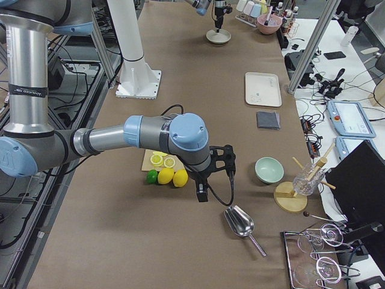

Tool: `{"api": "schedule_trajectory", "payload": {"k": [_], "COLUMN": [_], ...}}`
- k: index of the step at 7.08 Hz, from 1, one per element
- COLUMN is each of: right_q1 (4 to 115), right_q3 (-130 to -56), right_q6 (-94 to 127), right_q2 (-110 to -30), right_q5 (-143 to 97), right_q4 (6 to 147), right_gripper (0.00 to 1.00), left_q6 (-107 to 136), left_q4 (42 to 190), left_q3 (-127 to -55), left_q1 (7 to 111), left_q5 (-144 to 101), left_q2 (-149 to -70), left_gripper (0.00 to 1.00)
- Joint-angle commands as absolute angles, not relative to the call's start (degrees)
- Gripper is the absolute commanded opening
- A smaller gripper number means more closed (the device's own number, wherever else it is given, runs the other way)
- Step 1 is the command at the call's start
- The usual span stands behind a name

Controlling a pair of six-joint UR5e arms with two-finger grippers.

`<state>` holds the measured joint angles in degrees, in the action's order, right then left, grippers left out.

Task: Place red cherry on plate
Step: 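Lower the left gripper to the rim of the pale green plate and grasp it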

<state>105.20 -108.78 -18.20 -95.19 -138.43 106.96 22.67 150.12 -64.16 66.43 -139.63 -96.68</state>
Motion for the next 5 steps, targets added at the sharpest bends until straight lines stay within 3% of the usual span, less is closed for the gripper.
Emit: {"api": "schedule_trajectory", "payload": {"k": [1,5], "right_q1": [105.21,105.21], "right_q3": [-108.81,-108.81], "right_q6": [-18.19,-18.19], "right_q2": [-95.19,-95.27], "right_q5": [-138.43,-138.51], "right_q4": [106.96,106.96], "right_gripper": [1.0,1.0], "left_q6": [22.94,34.9], "left_q4": [150.38,149.25], "left_q3": [-64.16,-67.74], "left_q1": [66.27,66.27], "left_q5": [-139.57,-143.32], "left_q2": [-96.68,-98.69], "left_gripper": [0.0,0.0]}}
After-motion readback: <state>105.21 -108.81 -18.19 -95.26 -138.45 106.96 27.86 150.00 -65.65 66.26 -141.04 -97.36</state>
